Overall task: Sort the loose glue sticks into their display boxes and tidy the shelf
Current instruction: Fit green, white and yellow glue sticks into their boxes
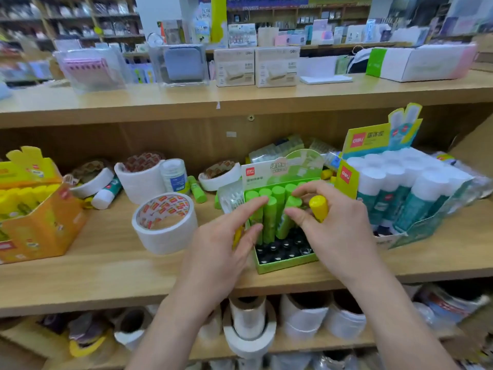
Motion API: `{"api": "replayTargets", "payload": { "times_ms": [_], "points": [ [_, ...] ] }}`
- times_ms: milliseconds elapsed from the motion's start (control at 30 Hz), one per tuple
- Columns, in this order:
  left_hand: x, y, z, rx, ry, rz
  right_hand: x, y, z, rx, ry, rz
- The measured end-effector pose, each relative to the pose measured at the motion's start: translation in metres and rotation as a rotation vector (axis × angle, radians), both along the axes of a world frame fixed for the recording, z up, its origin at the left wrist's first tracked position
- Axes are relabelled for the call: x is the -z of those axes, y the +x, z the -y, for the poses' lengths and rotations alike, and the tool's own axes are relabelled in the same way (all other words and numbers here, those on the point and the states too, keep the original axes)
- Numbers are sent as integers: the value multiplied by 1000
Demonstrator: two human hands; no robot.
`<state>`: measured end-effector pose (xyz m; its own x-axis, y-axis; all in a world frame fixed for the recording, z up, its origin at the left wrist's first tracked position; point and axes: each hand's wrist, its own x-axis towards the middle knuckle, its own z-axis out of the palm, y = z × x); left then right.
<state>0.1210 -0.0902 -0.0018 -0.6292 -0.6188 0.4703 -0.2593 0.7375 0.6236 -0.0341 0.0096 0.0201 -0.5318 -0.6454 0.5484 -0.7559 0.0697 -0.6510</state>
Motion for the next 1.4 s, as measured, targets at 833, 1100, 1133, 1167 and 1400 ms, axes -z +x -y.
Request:
{"api": "replayTargets", "payload": {
  "times_ms": [833, 1100, 1133, 1167, 1400],
  "points": [
    [2, -1, -2, -25, -22, -41, 5, -13, 11, -101, 28, -268],
    [-1, 0, -13, 11, 186, -222, -12, 0, -12, -333, -302, 570],
    [-5, 0, -17, -4, 275, -315, -15, 3, -16, -433, -407, 826],
    [-10, 0, -20, -21, 397, -434, -17, 6, -19, -521, -464, 1027],
    [-29, -7, -27, -64, 961, -969, -13, 31, -28, -661, 33, 944]
  ]
}}
